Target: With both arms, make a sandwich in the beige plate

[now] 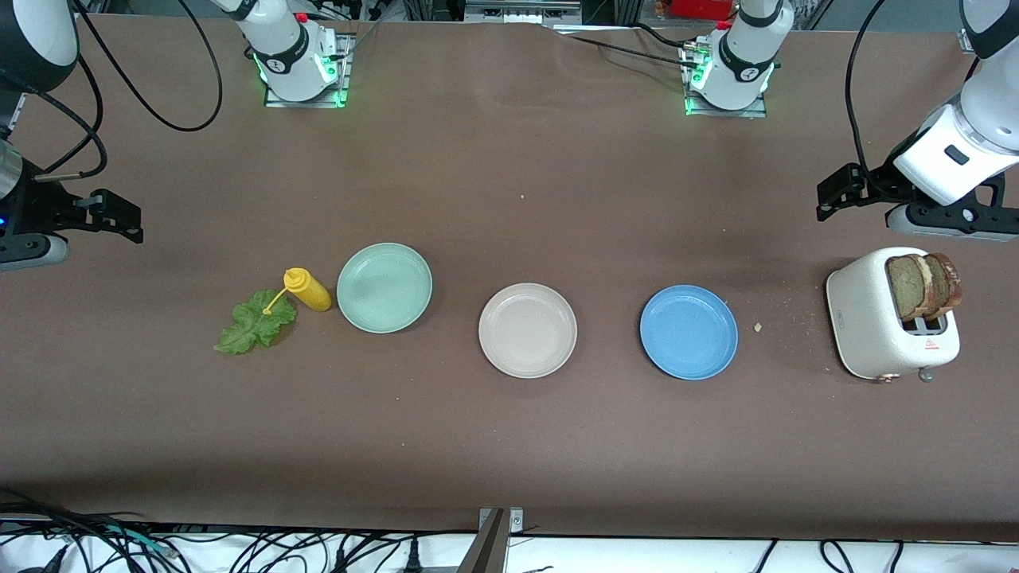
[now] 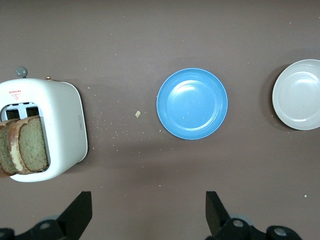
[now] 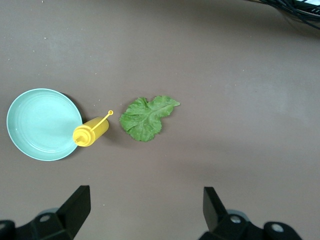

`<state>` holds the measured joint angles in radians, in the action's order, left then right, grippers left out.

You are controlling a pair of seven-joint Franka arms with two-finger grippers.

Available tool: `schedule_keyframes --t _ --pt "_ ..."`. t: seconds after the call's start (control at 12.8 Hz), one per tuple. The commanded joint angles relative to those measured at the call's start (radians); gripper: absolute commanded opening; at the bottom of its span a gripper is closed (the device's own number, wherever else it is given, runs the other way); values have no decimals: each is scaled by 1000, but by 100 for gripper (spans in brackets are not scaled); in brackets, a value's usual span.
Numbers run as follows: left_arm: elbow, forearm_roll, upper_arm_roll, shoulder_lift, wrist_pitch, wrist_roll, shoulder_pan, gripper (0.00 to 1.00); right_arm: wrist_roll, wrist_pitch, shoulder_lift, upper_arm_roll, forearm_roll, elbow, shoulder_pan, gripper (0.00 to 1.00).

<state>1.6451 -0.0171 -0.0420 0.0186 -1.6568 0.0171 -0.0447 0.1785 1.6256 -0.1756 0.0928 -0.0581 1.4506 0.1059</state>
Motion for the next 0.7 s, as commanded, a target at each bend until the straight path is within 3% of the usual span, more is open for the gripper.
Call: schedule_keyframes --t 0.0,0.62 --pt "-7 28 -2 -3 5 -8 -3 100 -30 16 4 -5 -22 6 6 100" --pt "-7 28 -2 -2 5 -8 -3 100 -37 13 -2 -4 -19 -4 6 100"
